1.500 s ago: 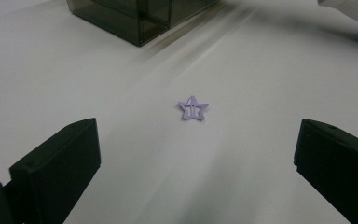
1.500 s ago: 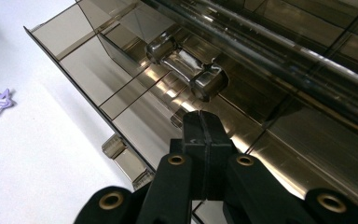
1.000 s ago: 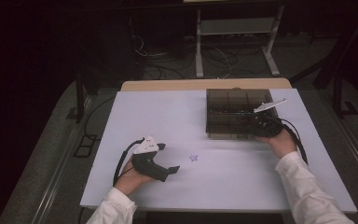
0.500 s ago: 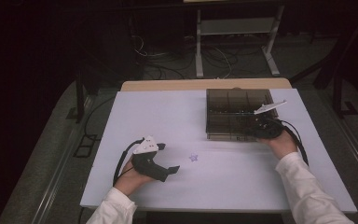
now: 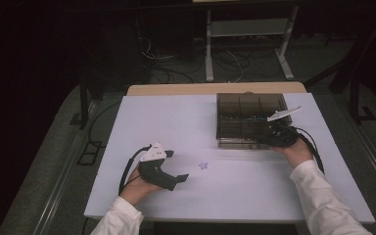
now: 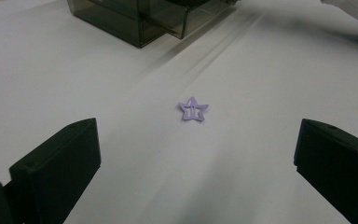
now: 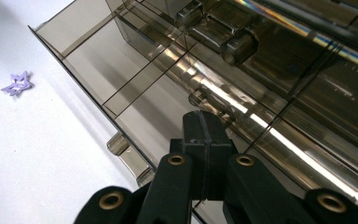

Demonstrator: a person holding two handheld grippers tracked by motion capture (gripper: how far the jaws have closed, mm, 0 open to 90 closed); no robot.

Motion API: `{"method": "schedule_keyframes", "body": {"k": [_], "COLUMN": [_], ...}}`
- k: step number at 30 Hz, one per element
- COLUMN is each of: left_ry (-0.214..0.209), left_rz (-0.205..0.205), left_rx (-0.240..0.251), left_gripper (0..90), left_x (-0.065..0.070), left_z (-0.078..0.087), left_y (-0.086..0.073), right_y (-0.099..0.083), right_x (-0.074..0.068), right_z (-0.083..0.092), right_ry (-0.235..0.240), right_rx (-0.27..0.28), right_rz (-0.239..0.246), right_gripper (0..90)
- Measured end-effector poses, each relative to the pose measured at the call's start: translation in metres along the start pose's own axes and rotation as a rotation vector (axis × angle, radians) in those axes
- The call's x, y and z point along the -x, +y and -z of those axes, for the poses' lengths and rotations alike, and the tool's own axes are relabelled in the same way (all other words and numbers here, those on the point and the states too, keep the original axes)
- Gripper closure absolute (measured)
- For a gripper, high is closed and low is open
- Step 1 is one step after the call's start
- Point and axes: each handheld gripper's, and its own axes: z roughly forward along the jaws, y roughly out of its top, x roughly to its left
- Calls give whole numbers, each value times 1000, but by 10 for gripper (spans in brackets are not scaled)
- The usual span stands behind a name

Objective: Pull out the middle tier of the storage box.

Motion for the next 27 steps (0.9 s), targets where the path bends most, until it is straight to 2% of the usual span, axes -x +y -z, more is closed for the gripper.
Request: {"method": "schedule_keyframes", "body": {"k": [27], "left_ry": [1], "left_rz": [-1], "left_rx": [1], "left_gripper": [0], "left_x": [0], "left_z": [1], "left_y": [0], "right_y": [-7], "right_x": [-9], "right_z": [3], "right_ry": [16], "right_rx": [-11], "right_rz": [16], "right_gripper": [894]}}
